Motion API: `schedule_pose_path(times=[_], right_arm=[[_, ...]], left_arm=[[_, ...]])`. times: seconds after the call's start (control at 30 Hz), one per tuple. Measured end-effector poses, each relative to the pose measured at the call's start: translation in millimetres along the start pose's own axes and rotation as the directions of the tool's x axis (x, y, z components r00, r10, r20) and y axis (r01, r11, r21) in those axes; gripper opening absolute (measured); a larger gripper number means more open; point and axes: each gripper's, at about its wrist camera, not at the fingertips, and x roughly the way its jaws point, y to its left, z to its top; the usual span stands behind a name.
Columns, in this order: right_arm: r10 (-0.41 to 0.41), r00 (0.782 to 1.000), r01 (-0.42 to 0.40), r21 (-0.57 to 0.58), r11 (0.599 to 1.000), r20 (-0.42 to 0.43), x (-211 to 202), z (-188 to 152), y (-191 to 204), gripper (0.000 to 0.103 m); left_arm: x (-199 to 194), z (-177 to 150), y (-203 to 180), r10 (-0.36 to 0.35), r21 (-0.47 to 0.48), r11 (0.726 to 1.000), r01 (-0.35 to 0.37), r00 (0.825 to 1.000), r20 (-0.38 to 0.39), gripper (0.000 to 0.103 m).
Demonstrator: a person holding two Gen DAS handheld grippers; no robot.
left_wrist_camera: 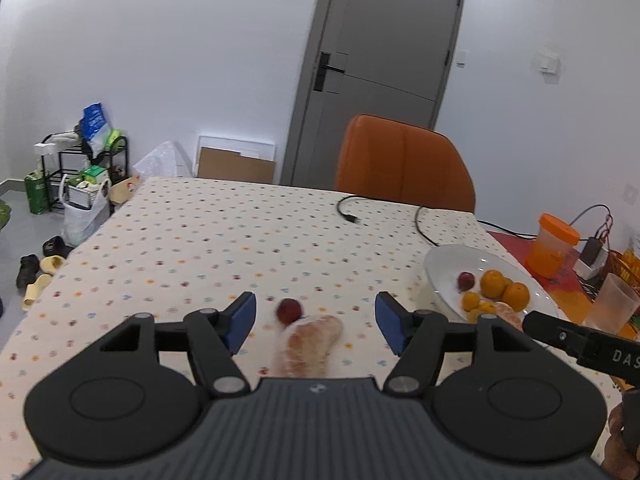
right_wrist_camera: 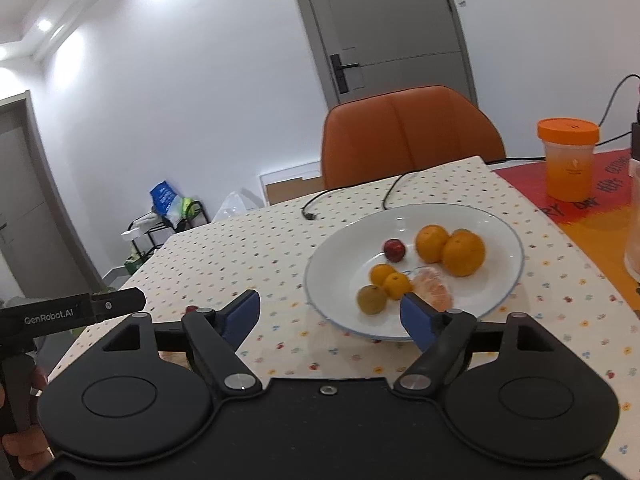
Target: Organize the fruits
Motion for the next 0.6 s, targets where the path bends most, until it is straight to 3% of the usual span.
schedule_pose_path(times=[0.6], right_arm=[[0.075,0.995,-0.078,-0.046,0.996,-0.063,17.7,-10.6,38.7,0.079]], left_arm=[[-3.7,-10.7,44.4,0.067,-0.062,0.996,-0.068,0.997,-0.023,0.065]])
